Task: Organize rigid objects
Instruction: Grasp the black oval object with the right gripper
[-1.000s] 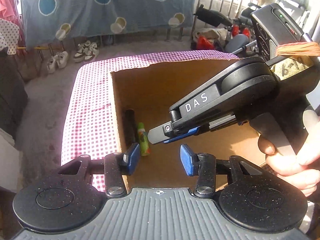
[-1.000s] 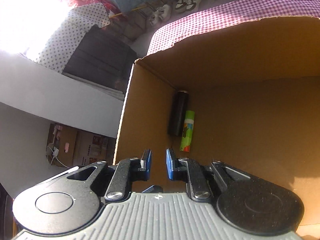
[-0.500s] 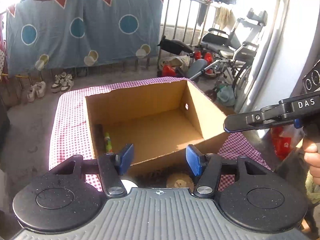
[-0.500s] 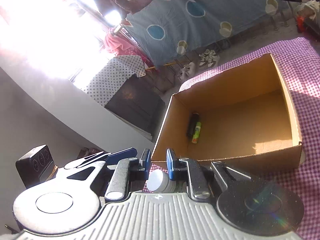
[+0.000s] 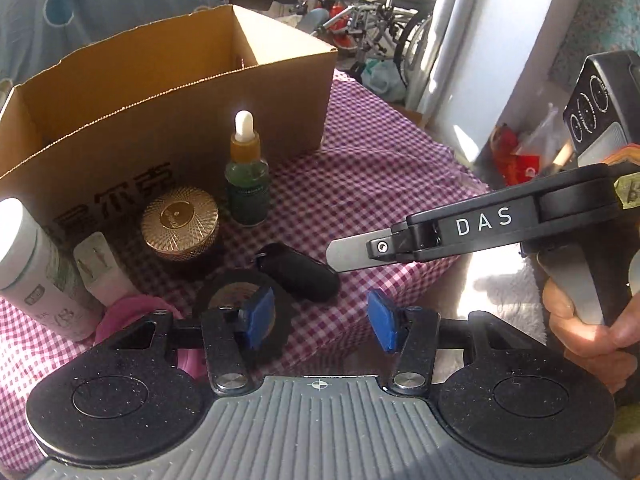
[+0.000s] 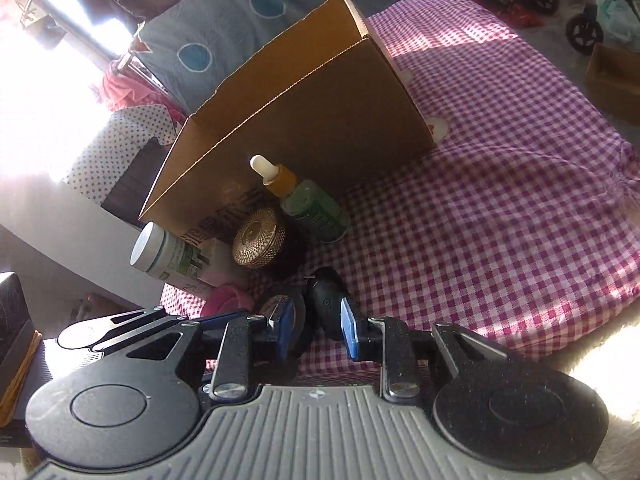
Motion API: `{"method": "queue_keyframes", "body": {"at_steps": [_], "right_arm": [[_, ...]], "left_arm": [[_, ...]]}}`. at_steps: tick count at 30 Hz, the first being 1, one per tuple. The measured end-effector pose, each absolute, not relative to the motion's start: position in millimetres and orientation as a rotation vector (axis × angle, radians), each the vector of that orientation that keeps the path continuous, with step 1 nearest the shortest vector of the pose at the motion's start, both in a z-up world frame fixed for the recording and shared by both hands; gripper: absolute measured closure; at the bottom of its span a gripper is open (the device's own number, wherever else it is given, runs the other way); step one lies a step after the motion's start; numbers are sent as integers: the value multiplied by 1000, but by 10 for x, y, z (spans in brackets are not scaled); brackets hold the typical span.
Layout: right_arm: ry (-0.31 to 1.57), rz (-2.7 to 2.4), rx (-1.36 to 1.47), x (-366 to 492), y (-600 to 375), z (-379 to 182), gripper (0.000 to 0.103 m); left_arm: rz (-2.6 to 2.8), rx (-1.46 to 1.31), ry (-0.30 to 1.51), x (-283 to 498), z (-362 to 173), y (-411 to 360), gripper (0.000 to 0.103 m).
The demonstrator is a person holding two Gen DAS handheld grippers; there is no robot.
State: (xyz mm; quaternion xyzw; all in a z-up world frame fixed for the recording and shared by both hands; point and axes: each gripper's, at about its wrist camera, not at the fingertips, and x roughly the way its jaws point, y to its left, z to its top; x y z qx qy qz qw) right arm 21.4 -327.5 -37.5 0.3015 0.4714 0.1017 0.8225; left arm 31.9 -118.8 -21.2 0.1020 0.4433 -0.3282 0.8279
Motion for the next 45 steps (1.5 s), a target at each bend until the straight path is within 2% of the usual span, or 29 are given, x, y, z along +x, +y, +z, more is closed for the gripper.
{"method": "queue_keyframes", "body": {"at_steps": [4, 10, 21, 26, 45], "right_arm": [[1032, 221, 680, 356, -3313, -543, 75], [1063, 260, 733, 505, -3312, -716, 76], [1053, 227, 810, 233, -3621, -677, 76], [1042, 222, 814, 201, -3694, -677, 79], [1019, 235, 764, 377, -3382, -699, 85]], "left_arm": [[-684, 220, 986, 352, -390, -1290, 55], [-686, 242, 974, 426, -385, -1393, 55], [-774, 274, 964, 362, -475, -1650, 55], [-719, 308, 934, 381, -509, -1660, 55], [-699, 282, 933, 456, -525, -1585, 58]]}}
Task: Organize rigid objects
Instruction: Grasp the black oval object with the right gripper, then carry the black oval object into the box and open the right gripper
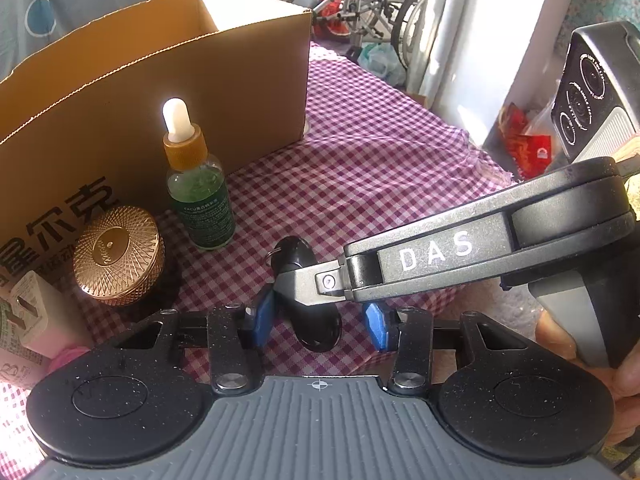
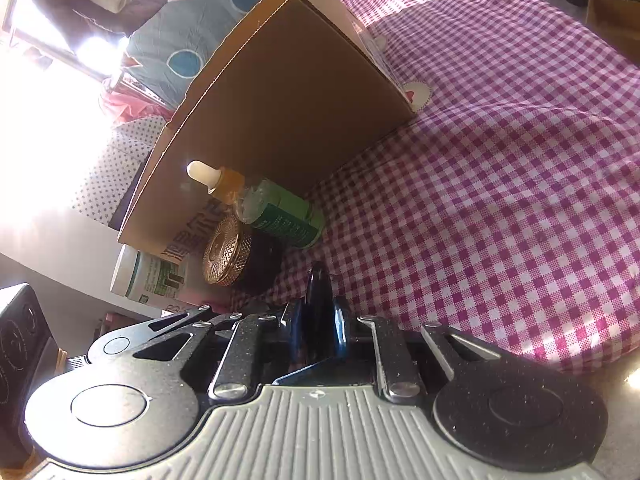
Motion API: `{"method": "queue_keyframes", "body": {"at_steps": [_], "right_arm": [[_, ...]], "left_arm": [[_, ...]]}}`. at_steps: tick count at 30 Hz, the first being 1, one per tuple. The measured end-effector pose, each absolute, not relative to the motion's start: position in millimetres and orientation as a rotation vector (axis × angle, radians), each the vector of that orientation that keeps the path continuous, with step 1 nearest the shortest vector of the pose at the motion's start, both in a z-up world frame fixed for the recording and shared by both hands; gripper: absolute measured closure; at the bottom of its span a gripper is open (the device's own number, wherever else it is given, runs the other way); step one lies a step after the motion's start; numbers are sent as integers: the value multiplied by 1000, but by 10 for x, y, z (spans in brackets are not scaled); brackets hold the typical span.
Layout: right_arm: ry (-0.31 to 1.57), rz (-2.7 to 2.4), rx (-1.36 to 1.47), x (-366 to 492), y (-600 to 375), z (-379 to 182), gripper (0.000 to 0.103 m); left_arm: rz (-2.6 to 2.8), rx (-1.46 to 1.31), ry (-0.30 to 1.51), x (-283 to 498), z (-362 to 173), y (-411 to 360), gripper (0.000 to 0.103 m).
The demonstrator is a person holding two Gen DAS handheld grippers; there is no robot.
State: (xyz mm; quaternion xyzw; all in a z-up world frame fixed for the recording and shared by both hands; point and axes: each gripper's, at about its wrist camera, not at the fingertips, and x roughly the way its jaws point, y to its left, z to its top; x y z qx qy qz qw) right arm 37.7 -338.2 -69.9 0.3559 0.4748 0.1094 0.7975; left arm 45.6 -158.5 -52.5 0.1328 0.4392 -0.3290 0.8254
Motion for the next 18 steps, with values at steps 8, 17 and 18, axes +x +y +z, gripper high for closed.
{"method": "queue_keyframes", "body": {"at_steps": [8, 17, 18], "right_arm": [[963, 232, 735, 258, -3314, -442, 85], [812, 342, 580, 335, -2861, 303, 85], [793, 367, 563, 390, -2791, 386, 85]], "left_arm": [[-708, 282, 882, 334, -314, -1524, 58], [-624, 215, 721, 194, 263, -1101, 58], [-602, 201, 700, 205, 347, -1027, 58]]}}
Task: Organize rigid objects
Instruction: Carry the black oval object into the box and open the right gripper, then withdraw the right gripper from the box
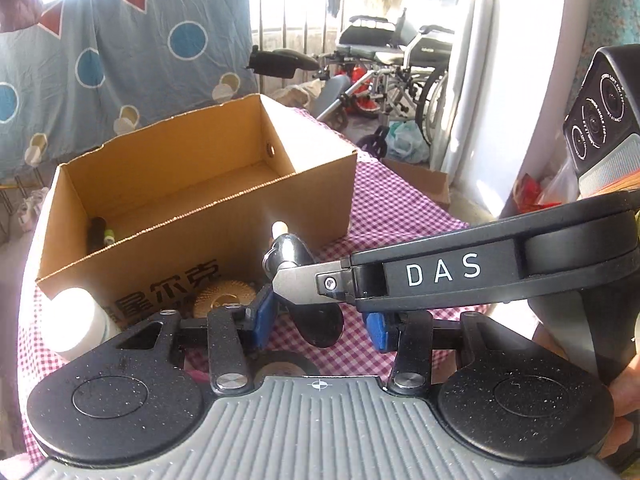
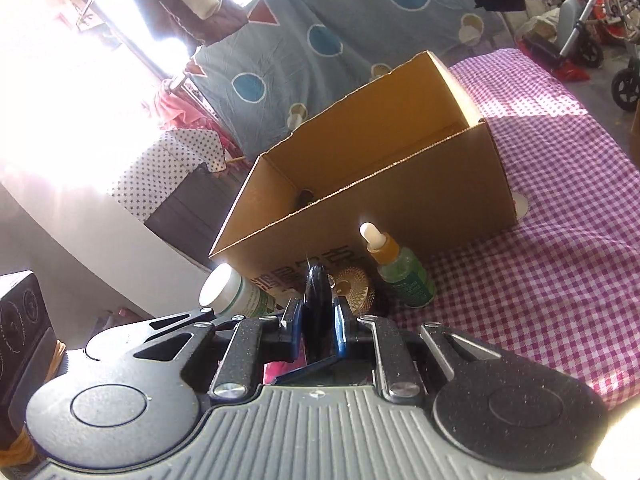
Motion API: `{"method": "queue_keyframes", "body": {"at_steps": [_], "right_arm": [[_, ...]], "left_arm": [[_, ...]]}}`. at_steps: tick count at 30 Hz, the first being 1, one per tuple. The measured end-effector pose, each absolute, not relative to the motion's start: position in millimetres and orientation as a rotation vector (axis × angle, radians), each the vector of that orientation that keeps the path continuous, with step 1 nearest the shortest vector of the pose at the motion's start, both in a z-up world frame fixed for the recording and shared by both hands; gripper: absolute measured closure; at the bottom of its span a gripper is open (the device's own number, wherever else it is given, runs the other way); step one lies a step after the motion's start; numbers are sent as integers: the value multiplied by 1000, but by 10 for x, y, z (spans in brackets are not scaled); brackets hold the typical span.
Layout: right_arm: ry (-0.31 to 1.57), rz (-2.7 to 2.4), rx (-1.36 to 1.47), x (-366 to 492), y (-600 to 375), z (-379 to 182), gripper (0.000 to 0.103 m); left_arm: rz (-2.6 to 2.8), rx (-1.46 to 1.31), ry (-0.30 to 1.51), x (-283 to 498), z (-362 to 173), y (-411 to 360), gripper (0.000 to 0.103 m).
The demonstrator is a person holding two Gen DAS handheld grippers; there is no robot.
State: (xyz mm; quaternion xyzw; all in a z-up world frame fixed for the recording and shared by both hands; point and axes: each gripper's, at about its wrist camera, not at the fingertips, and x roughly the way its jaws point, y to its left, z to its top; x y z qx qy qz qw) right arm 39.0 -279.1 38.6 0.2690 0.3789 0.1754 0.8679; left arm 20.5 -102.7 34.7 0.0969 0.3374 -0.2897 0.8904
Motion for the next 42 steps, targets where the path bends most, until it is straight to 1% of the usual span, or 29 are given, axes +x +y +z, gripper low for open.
{"method": "queue_keyframes", "body": {"at_steps": [6, 9, 12, 14, 20, 22, 25, 28, 34, 42], "right_arm": [[727, 511, 456, 860, -2413, 811, 85], [741, 575, 428, 1233, -2259, 926, 85], [800, 611, 411, 1641, -2133, 935, 85], [863, 618, 422, 1912, -2081, 864, 85], [1105, 616, 539, 2533, -2024, 389, 85], [1167, 615, 584, 2655, -2026, 224, 86], [1226, 597, 625, 2791, -2017, 40, 86], [1290, 579, 649, 2927, -1959, -136, 85], [1352, 538, 622, 2957, -1869, -336, 84], [1340, 518, 612, 2915, -1940, -236, 83]], "left_arm": [[-478, 168, 607, 386, 777, -679, 58], [-431, 142, 618, 631, 961, -528, 58], [-409, 114, 668, 972, 1037, -413, 58], [-402, 98, 719, 1203, 1006, -349, 58], [-394, 95, 857, 1622, 704, -257, 58], [-394, 98, 887, 1685, 613, -232, 57], [-393, 78, 913, 1739, 534, -133, 54], [-377, 73, 911, 1746, 501, -82, 51], [-365, 67, 887, 1733, 534, 2, 50], [-398, 14, 833, 1573, 679, 73, 49]]}}
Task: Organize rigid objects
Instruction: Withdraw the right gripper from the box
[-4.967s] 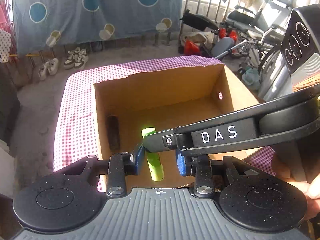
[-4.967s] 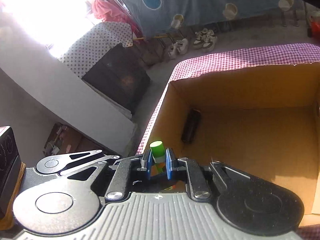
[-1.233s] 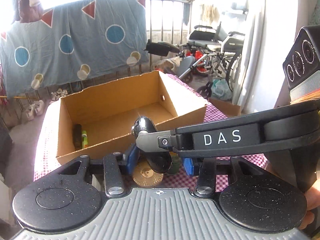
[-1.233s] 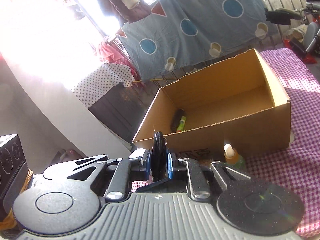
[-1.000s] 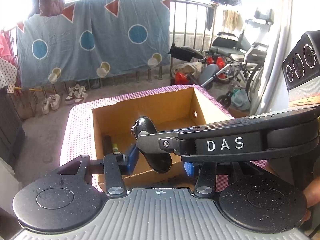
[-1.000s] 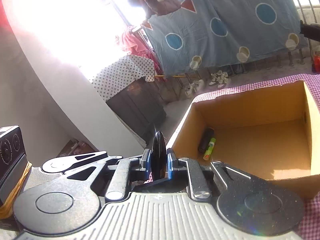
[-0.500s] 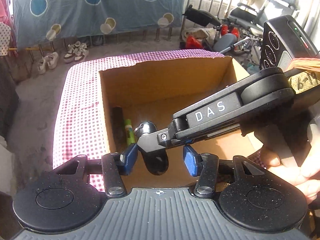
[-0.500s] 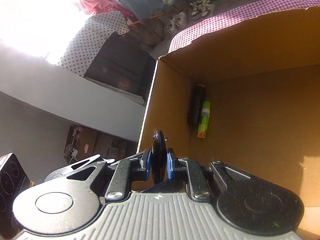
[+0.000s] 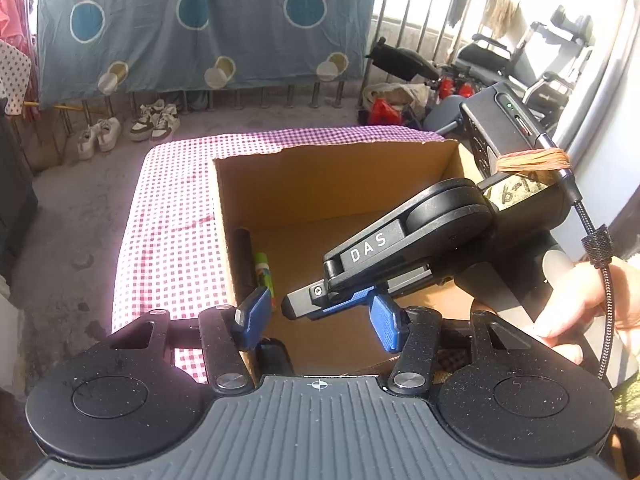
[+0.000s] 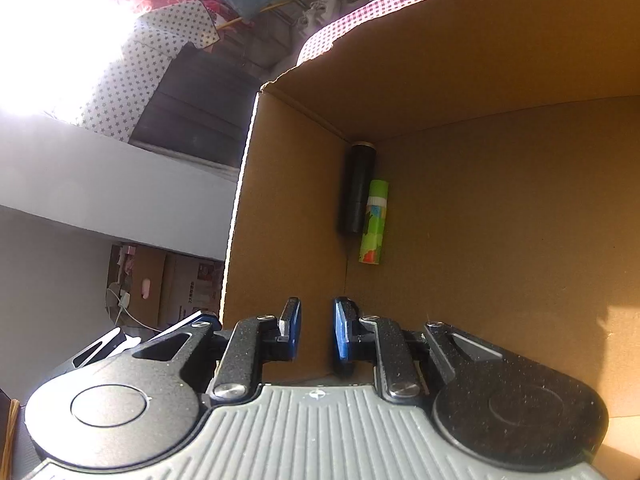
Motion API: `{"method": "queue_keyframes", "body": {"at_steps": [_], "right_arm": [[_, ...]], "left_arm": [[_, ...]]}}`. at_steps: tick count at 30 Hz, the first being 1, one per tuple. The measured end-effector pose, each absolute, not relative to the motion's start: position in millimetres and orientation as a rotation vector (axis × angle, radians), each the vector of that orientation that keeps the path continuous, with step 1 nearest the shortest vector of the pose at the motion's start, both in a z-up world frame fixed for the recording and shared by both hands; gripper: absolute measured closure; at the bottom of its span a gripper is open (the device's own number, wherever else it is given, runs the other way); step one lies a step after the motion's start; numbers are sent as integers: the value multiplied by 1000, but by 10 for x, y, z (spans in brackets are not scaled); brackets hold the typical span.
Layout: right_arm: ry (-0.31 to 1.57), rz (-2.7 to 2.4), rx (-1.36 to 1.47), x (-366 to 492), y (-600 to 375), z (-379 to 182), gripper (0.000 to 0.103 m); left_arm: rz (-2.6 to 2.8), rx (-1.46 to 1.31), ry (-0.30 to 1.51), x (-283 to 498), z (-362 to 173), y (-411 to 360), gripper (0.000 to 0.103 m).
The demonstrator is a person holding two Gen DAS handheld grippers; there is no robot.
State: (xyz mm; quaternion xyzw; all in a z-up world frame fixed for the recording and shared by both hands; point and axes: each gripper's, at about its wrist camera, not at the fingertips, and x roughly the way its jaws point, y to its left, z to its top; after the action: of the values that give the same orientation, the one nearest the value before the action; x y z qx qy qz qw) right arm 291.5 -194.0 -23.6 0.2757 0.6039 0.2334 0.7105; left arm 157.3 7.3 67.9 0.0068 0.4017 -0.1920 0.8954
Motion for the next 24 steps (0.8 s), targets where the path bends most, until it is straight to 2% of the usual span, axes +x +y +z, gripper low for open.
{"method": "queue_keyframes", "body": {"at_steps": [5, 14, 17, 20, 24], "right_arm": [[1252, 530, 605, 2712, -2081, 33, 83], [969, 555, 629, 1617, -2638, 752, 83], [891, 523, 663, 1157, -2852, 797, 83], [859, 462, 684, 756, -2986, 685, 82], [893, 343, 680, 360, -3025, 321, 65]], "left_arm": [[-419, -10, 767, 1392, 829, 121, 46], [-495, -5, 675, 916, 969, 151, 29], [-547, 7, 680, 749, 921, 100, 19], [-594, 35, 700, 595, 800, -1, 16], [-641, 74, 761, 415, 505, -186, 16]]}}
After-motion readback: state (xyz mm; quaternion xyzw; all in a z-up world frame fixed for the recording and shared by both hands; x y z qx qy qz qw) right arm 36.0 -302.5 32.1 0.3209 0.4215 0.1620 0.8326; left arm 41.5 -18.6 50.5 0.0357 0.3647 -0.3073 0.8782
